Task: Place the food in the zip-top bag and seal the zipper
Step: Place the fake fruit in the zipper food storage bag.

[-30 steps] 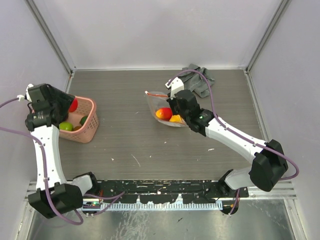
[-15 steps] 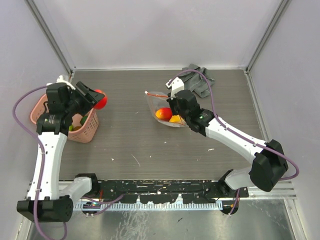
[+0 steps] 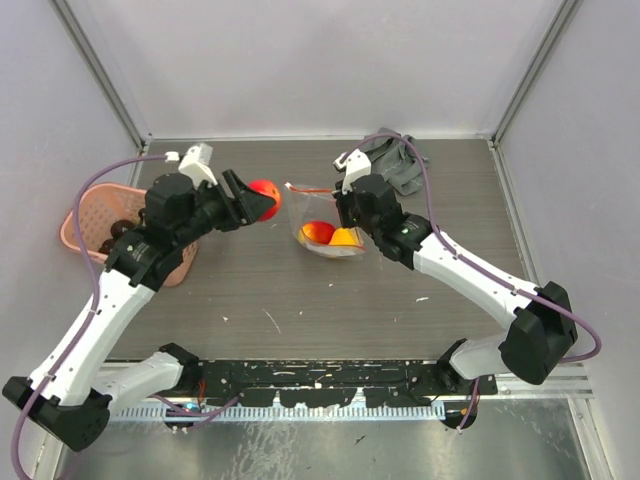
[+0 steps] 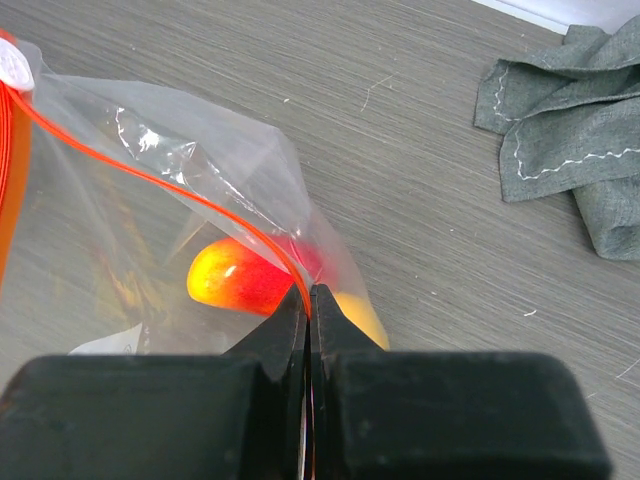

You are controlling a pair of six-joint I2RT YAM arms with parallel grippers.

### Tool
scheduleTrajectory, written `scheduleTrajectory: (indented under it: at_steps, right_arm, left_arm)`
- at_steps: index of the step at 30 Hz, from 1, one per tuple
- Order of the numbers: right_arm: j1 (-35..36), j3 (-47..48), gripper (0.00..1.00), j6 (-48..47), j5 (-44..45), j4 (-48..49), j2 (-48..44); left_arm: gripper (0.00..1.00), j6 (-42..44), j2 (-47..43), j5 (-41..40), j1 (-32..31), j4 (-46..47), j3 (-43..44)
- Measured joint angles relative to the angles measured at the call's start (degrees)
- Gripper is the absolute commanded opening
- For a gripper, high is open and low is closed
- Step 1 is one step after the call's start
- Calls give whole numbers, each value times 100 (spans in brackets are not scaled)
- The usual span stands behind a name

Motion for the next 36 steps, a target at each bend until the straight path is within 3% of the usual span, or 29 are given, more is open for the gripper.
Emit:
scheduleTrajectory:
  at_steps: [9,17,25,32,36]
  right_arm:
    - [0,76,1,476,-387,-118,0]
    - [0,76,1,664,-564,-229,-4]
    - [0,76,1,693,-597,-267,-79]
    - [0,76,1,713,-675,-267,-98]
    - [0,72,1,730,-699,-267,-101]
  left_arm:
    - [22,835,280,-461,-1397,1003,-166]
    - [25,1331,721,-656,-1867,1690,-372]
    - [32,1591,1001,-1027,-2120,1716,-516]
    - [45,1725,1296,-1517,-2262,1392,-507]
    - [58,1770,1539,-1733,-2387,1130,-479]
